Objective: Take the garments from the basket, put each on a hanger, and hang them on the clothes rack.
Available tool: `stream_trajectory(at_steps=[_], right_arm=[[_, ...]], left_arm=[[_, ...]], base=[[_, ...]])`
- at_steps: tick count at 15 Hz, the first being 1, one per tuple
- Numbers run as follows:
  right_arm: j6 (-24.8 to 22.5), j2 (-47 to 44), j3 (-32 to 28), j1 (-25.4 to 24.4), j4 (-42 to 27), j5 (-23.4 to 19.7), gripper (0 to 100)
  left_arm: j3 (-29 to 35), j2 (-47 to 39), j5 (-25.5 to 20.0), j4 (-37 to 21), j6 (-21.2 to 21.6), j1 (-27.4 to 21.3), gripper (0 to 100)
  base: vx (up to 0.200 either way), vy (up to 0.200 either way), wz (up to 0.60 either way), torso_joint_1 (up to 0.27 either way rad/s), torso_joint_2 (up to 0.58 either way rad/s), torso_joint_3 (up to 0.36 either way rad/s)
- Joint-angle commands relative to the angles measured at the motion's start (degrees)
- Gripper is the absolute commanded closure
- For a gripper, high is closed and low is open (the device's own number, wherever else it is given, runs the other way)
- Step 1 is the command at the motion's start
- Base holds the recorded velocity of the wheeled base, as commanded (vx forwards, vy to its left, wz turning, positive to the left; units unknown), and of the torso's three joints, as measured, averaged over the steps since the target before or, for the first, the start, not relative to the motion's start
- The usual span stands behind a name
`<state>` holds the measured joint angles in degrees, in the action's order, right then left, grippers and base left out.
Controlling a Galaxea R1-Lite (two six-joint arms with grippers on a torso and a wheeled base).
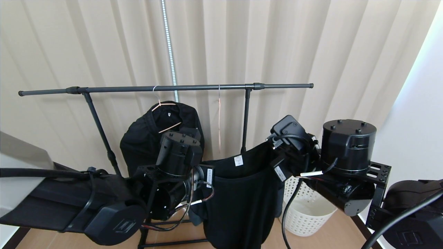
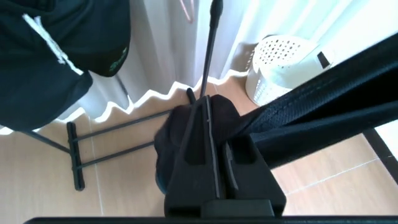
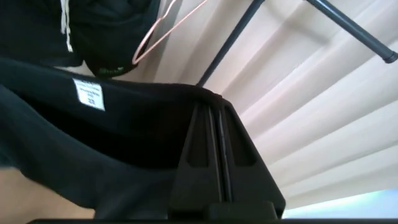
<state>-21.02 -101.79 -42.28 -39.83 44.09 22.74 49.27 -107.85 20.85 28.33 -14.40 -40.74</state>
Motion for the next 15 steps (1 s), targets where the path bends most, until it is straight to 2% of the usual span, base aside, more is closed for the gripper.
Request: stream_trajectory(at_steps=[1, 5, 11, 13, 15], right_arm=[[-2.0, -0.3, 2.0, 0.0, 0.0, 0.1, 100], [-2.3, -1.9, 2.5, -0.1, -0.1, 0.2, 100], [-2.1, -3.0, 1.6, -0.2, 1.2, 0.6, 100], [-2.3, -2.4, 2.5, -0.2, 3.8, 0.6, 100], [-3.4, 0.5, 4.1, -0.2, 3.2, 0.2, 100]], left_arm=[[0.8, 3.5, -1.4, -2.6, 0.0, 1.1, 100], [2.3, 5.4, -2.7, -8.6, 0.0, 1.7, 100], [2.1, 5.5, -3.6, -8.7, -0.1, 2.4, 100], [2.0, 5.5, -3.7, -8.7, -0.2, 2.5, 100], [2.1, 5.5, -3.7, -8.6, -0.3, 2.7, 100]], base=[[0.0, 0.0, 0.0, 0.0, 0.0, 0.0], [0.0, 0.0, 0.0, 0.0, 0.0, 0.0], [0.0, 0.0, 0.0, 0.0, 0.0, 0.0], [0.0, 0.0, 0.0, 0.0, 0.0, 0.0], [0.0, 0.0, 0.0, 0.0, 0.0, 0.0]])
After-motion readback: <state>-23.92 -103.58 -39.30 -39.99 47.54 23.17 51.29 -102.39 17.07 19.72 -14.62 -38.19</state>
